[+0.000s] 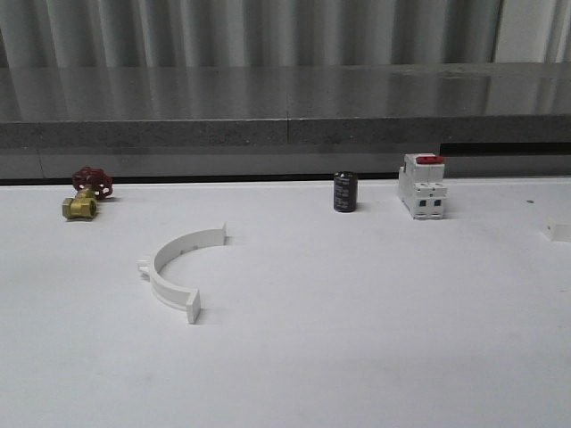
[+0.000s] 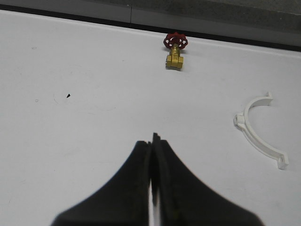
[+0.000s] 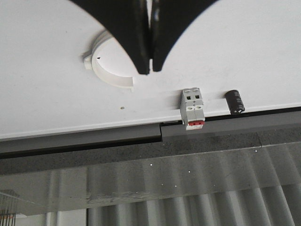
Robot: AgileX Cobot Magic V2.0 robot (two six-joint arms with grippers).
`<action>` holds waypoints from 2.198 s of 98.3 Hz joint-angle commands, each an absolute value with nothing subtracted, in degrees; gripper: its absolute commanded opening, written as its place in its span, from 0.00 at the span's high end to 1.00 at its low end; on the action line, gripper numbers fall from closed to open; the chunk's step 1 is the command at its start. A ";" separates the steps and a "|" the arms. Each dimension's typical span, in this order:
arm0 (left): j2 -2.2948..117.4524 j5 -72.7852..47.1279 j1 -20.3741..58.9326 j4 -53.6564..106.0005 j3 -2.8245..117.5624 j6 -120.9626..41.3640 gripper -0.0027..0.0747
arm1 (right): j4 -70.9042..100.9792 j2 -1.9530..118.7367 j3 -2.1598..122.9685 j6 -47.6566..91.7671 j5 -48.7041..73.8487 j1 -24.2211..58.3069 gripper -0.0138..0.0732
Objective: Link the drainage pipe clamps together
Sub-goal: 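Move the right gripper over the second white half-ring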
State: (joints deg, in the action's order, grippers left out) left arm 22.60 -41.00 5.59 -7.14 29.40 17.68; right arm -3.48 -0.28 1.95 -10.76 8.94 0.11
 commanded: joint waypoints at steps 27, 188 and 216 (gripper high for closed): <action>22.92 -36.97 5.58 -7.40 30.82 17.61 0.99 | -2.65 27.43 28.71 -10.63 30.26 -0.24 0.92; 22.92 -36.97 5.58 -7.40 30.82 17.61 0.99 | 8.80 98.79 65.42 16.50 32.88 -15.68 0.24; 22.92 -36.97 5.58 -7.40 30.82 17.61 0.99 | 8.80 103.99 67.68 18.13 31.82 -15.68 0.24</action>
State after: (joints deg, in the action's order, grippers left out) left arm 22.60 -41.00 5.59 -7.24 29.40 17.62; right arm 8.13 105.39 65.51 17.24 33.75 -15.39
